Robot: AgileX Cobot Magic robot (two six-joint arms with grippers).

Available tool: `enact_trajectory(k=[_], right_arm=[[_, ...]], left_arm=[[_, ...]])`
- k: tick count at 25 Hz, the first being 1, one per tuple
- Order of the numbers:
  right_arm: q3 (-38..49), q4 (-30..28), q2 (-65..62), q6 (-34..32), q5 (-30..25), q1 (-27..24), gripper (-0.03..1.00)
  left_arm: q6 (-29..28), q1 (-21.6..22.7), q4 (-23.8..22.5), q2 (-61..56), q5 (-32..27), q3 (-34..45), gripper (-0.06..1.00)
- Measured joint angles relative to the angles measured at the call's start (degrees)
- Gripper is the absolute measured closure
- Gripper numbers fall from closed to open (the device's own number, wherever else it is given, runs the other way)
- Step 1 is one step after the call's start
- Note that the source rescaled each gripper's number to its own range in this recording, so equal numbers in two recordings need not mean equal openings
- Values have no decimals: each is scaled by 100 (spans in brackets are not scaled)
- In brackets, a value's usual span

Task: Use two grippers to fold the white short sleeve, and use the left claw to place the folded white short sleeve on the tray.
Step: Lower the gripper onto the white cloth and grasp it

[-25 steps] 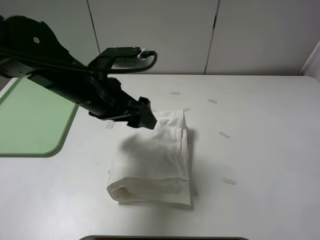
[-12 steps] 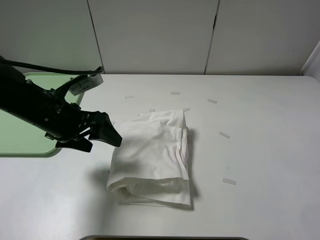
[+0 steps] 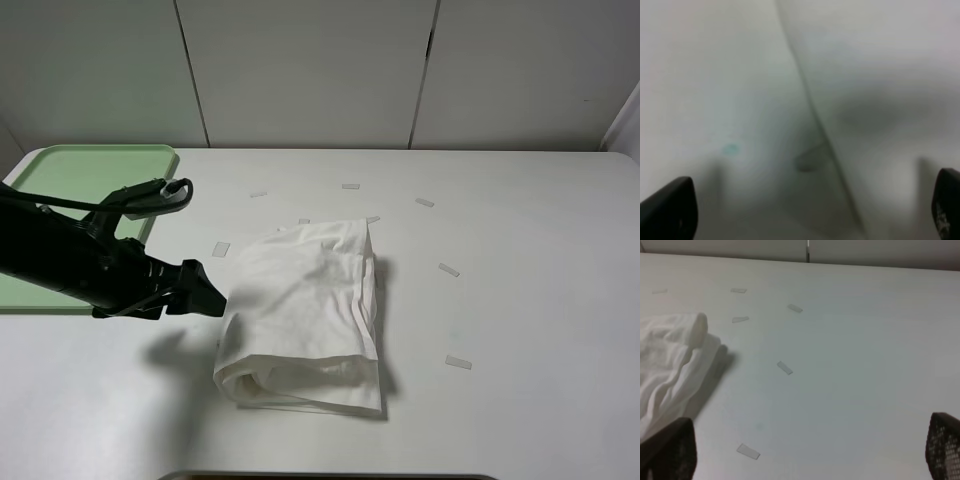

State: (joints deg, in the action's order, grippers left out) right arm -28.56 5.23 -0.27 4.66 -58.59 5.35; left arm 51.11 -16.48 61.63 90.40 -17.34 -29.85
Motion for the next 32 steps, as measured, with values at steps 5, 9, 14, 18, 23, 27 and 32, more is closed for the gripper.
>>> enact_trajectory(k=[5, 9, 14, 18, 23, 27, 32], right_arm=[[0, 0, 0, 0, 0, 0, -3], [0, 0, 0, 0, 0, 0, -3], [0, 0, 0, 0, 0, 0, -3], [0, 0, 0, 0, 0, 0, -3], [0, 0, 0, 0, 0, 0, -3], [0, 0, 0, 0, 0, 0, -3], [0, 0, 0, 0, 0, 0, -3]], left_arm=[[168, 0, 24, 0, 326, 118, 0], [168, 0, 95, 0, 331, 123, 0], [409, 0, 619, 308, 87, 85, 0], [1271, 0, 1649, 867, -414, -73, 1], [2355, -215, 2892, 1453, -668, -312, 6], [2656, -290, 3294, 1808, -903, -418, 9], [2686, -290, 3341, 1911, -954, -483, 20]])
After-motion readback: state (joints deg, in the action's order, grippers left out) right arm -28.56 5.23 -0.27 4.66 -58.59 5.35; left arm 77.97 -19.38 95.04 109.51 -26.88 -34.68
